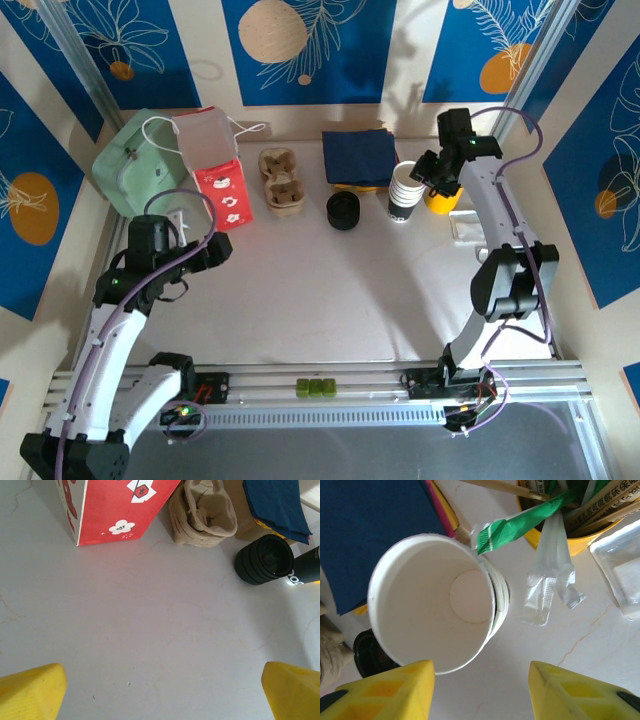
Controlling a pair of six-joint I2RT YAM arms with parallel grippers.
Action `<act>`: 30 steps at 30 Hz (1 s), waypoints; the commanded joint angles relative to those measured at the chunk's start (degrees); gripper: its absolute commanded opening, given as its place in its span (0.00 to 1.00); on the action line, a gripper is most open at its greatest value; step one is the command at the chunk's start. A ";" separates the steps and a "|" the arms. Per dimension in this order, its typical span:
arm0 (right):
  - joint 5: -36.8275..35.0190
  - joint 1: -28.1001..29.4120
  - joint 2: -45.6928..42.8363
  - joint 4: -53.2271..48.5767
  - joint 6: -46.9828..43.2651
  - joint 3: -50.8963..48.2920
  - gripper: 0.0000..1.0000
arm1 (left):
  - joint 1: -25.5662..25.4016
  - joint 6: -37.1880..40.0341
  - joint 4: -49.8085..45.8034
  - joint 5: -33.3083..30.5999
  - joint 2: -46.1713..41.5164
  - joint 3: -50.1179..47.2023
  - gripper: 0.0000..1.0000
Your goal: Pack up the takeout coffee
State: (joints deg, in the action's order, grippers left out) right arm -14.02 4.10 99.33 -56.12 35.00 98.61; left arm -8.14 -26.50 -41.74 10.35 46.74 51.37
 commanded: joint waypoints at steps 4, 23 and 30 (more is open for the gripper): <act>-1.11 -0.84 3.55 1.53 0.63 3.01 0.49 | -0.34 -0.05 3.23 0.77 -0.38 -1.18 0.99; -1.01 -0.50 5.52 2.99 0.86 3.16 0.26 | -0.45 -1.49 3.68 -0.07 -2.09 -2.93 1.00; -0.41 -0.58 6.13 3.34 0.79 3.26 0.21 | -0.44 -1.80 3.68 -0.06 -2.08 -3.12 0.99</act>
State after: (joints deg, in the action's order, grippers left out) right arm -14.83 3.62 104.49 -53.17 35.62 100.09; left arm -8.16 -27.83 -39.09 10.46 45.39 48.62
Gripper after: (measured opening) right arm 0.214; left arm 0.994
